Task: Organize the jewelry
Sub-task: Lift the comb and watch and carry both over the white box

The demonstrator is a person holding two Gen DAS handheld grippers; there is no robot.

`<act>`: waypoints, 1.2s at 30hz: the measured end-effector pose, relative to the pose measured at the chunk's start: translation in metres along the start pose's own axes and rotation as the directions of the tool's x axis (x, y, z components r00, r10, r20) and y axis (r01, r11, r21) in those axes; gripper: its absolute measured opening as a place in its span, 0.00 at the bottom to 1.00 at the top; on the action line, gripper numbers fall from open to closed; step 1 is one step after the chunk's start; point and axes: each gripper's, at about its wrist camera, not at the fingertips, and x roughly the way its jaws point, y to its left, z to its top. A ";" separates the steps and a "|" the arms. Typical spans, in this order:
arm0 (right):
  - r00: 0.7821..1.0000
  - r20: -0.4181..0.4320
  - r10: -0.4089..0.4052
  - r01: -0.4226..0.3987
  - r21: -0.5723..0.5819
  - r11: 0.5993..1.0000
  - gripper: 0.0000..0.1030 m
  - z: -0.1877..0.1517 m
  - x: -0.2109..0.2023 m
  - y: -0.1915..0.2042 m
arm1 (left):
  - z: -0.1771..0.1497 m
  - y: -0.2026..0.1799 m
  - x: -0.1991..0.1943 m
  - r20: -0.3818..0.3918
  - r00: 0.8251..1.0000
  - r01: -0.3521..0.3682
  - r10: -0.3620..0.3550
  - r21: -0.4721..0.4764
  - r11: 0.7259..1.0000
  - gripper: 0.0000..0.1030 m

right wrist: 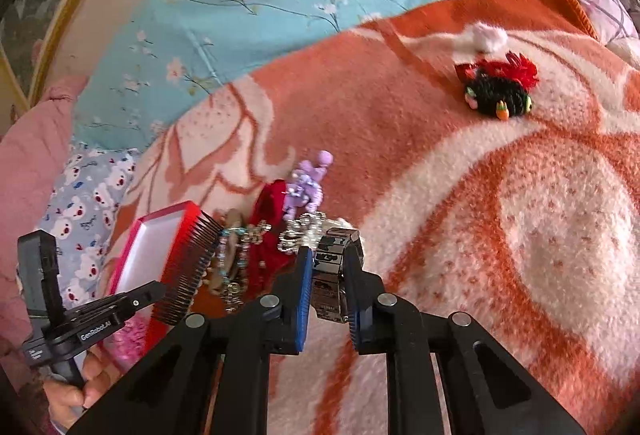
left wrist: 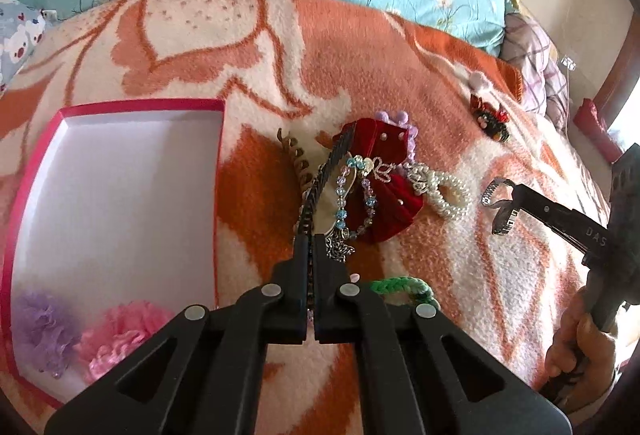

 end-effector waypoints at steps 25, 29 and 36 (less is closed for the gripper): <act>0.963 -0.125 0.238 -0.256 -0.157 0.954 0.15 -0.022 0.032 0.144 | -0.021 0.106 -0.086 0.127 0.982 -0.120 0.143 -0.177 0.977 0.00; 0.940 -0.184 0.289 -0.323 -0.197 0.926 0.15 -0.037 0.044 0.182 | -0.029 0.129 -0.094 0.126 0.974 -0.157 0.186 -0.212 0.965 0.00; 0.904 -0.283 0.322 -0.393 -0.246 0.886 0.15 -0.071 0.063 0.229 | -0.041 0.160 -0.092 0.108 0.972 -0.174 0.208 -0.259 0.950 0.00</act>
